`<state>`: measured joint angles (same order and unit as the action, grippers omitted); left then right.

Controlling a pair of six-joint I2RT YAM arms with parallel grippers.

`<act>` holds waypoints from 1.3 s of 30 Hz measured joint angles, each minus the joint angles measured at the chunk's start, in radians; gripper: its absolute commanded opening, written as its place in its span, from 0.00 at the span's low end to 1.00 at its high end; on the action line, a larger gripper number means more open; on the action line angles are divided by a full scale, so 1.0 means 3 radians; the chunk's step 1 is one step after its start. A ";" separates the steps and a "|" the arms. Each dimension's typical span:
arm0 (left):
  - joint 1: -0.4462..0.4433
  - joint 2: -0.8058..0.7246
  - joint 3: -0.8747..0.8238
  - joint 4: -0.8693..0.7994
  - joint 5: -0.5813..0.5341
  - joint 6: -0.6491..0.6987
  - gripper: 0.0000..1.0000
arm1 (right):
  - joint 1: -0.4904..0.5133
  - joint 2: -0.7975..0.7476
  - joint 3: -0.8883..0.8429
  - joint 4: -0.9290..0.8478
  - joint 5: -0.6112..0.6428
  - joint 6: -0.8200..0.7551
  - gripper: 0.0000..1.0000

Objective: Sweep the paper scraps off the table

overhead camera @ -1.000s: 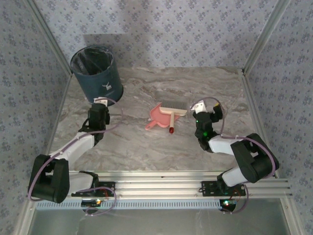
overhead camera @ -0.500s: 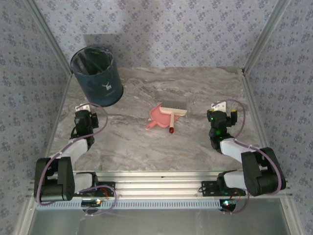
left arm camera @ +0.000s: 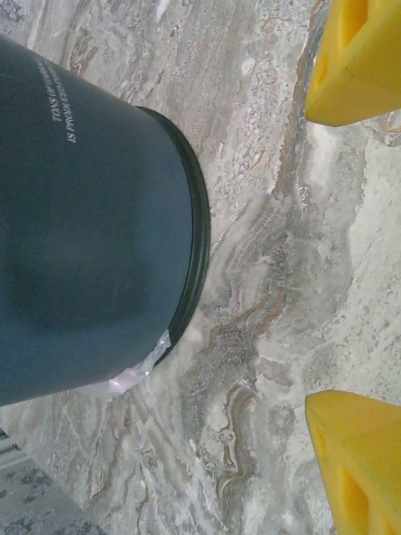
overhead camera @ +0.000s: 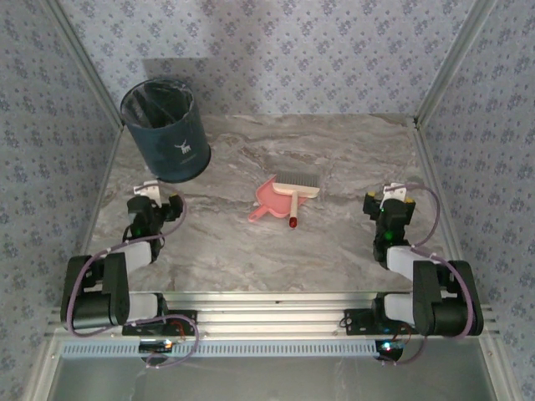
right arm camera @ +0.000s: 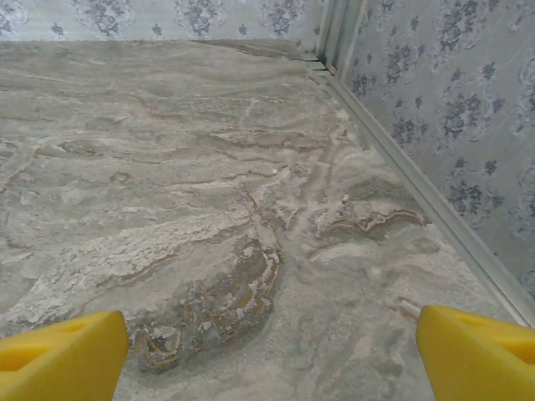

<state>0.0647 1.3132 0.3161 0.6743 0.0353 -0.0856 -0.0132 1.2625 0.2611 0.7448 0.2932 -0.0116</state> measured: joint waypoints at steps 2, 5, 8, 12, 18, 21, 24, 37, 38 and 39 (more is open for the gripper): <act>0.0011 0.0045 -0.0018 0.0141 0.0043 0.0022 0.83 | -0.0034 0.0027 -0.0003 0.0065 -0.0108 0.0013 0.92; 0.0025 0.0174 -0.0046 0.0408 0.0125 0.0057 0.83 | -0.0084 0.0079 -0.0023 0.0237 -0.0286 0.0042 0.92; 0.0028 0.0270 -0.0046 0.0483 0.0192 0.0083 0.83 | -0.0112 0.0209 -0.0056 0.0427 -0.0436 0.0065 0.92; 0.0028 0.0367 -0.0046 0.0556 0.0245 0.0109 0.83 | -0.0111 0.0371 -0.0058 0.0570 -0.0575 0.0067 0.92; 0.0028 0.0635 -0.0022 0.0685 0.0278 0.0139 0.89 | -0.0111 0.0629 -0.0058 0.0816 -0.0656 0.0066 0.92; 0.0024 0.0710 0.0010 0.0671 0.0276 0.0159 0.99 | -0.0093 0.0767 -0.0057 0.0908 -0.0656 0.0065 0.93; 0.0015 0.0713 0.0098 0.0596 0.0201 0.0146 1.00 | -0.0051 0.0849 -0.0047 0.0922 -0.0652 0.0062 0.94; -0.0092 0.0716 0.0272 0.0477 -0.0098 0.0148 1.00 | 0.0003 0.0867 0.0295 0.0570 -0.0449 0.0042 1.00; -0.0092 0.0716 0.0272 0.0468 -0.0098 0.0148 0.99 | 0.0003 0.0867 0.0295 0.0557 -0.0441 0.0042 1.00; -0.0093 0.0716 0.0272 0.0460 -0.0099 0.0148 0.99 | 0.0003 0.0867 0.0295 0.0542 -0.0440 0.0042 1.00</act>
<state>0.0368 1.5280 0.3977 0.8124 0.0055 -0.0414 -0.0124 1.5227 0.3496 0.9073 0.1612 0.0010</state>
